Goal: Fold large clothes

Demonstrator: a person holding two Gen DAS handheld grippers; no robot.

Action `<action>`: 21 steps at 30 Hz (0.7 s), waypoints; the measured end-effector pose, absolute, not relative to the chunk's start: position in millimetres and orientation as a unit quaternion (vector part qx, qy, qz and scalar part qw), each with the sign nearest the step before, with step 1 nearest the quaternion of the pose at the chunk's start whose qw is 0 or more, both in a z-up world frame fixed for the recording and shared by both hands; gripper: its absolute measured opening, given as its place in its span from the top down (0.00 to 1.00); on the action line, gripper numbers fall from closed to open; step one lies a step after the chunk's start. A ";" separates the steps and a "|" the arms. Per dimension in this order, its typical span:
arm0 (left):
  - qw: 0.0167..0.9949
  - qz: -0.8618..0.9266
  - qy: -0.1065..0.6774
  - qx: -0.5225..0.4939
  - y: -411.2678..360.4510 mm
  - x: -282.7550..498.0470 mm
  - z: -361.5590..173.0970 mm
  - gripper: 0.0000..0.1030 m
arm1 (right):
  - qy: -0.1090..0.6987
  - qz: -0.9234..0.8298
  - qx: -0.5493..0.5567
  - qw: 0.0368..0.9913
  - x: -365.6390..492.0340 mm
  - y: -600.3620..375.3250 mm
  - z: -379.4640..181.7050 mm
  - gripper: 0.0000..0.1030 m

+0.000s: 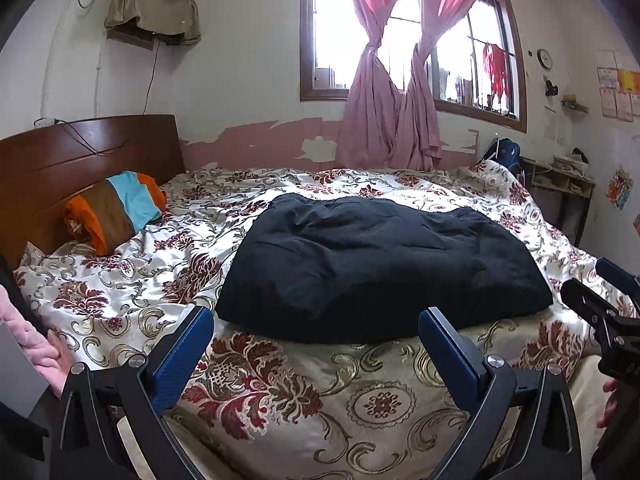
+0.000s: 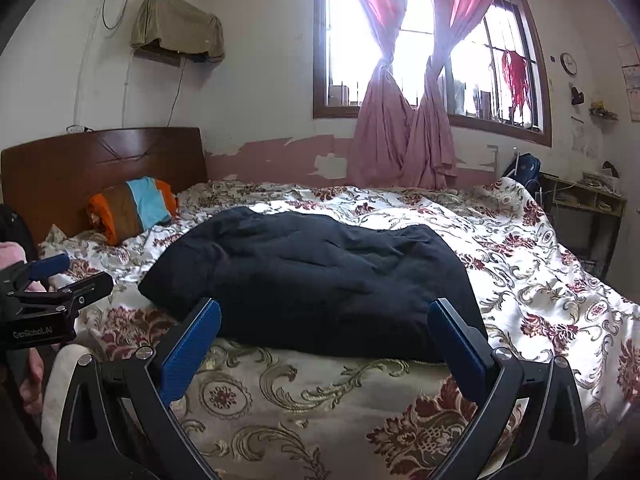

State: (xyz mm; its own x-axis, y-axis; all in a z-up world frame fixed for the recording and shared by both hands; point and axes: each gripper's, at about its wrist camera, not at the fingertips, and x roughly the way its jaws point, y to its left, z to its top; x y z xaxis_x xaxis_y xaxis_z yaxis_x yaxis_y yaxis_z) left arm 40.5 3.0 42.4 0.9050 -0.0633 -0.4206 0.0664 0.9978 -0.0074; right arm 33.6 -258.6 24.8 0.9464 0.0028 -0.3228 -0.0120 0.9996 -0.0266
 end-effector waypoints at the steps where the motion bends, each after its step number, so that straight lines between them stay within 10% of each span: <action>1: 0.976 -0.033 0.215 0.005 3.0 39.0 40.3 0.00 | 0.166 0.002 -0.013 0.986 33.1 -259.7 23.0 0.02; 21: 0.972 -0.037 0.234 0.000 5.9 39.9 27.5 0.00 | 0.197 -0.005 -0.008 0.980 37.3 -259.2 5.7 0.02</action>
